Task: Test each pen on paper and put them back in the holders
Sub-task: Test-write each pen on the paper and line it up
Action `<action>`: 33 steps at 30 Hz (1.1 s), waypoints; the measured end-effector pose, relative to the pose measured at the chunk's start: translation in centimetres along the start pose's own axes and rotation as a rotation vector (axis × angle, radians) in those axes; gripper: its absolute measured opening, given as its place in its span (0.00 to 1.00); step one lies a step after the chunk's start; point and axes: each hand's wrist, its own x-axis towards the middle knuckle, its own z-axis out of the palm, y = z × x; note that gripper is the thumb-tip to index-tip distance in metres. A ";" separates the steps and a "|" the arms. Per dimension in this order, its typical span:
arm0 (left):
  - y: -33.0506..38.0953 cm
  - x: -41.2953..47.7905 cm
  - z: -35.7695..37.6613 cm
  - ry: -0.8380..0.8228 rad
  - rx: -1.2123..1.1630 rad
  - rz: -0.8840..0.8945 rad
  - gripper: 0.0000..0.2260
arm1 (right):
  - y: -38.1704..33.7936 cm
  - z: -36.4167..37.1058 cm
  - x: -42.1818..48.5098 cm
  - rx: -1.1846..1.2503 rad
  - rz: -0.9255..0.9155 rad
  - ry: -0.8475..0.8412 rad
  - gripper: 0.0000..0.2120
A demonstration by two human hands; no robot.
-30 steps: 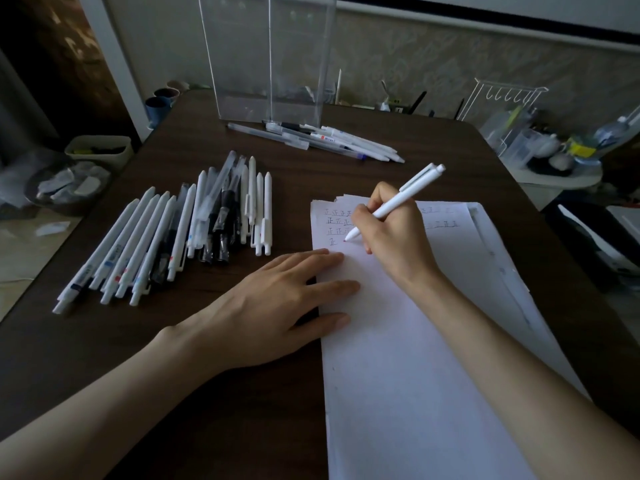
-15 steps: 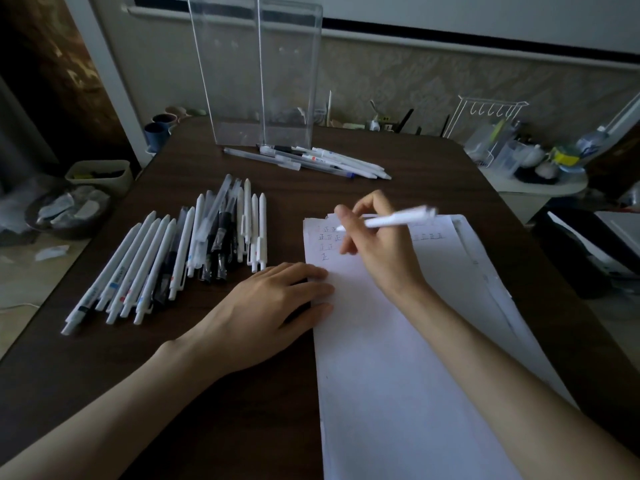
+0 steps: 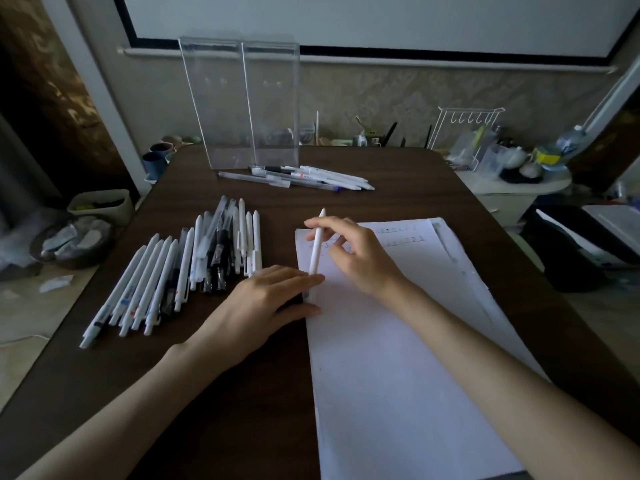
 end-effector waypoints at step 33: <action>19.9 8.9 14.7 -0.354 -0.020 0.390 0.30 | 10.4 -17.0 -34.7 -0.430 0.925 0.606 0.14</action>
